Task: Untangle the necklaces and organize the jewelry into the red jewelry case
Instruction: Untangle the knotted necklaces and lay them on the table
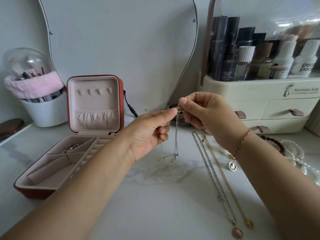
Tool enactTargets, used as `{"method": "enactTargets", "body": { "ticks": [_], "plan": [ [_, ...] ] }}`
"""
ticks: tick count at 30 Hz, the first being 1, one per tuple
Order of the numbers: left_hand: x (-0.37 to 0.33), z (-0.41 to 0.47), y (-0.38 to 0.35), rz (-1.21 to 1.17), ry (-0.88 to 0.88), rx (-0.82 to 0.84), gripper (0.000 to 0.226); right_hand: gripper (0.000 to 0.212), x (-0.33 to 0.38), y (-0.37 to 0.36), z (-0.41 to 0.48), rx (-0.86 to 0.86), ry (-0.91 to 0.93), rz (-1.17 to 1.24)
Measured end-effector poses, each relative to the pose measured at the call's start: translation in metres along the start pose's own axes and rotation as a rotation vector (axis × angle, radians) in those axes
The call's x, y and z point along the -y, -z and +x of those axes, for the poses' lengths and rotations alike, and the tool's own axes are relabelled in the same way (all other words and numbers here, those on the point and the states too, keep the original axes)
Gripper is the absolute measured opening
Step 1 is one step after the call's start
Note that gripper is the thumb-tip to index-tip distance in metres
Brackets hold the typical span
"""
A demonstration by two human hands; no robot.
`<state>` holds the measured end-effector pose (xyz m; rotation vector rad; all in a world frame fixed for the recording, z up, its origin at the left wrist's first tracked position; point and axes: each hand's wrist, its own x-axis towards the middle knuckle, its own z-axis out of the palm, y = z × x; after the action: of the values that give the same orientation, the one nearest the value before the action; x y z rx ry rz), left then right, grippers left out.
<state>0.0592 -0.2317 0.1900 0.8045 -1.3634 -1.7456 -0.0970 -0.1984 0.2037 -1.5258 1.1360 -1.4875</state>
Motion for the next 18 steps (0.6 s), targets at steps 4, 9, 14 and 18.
{"method": "enactTargets", "body": {
  "ticks": [4,9,14,18],
  "plan": [
    [-0.0004,0.0027,0.0021,0.023,0.01,0.029,0.02,0.022,-0.001,-0.0011,0.0011,0.018,-0.005,0.002],
    [0.0017,0.0049,0.0025,0.047,0.034,0.139,0.015,0.024,-0.006,-0.0042,0.0021,0.023,0.014,-0.074],
    [0.0037,0.0013,0.0035,0.232,-0.028,0.193,0.018,0.028,-0.0069,-0.0034,0.0021,0.041,-0.006,-0.009],
    [-0.0011,-0.0002,0.0045,0.22,-0.072,0.209,0.012,0.031,-0.006,-0.0005,0.0017,0.076,-0.027,0.052]
  ]
}}
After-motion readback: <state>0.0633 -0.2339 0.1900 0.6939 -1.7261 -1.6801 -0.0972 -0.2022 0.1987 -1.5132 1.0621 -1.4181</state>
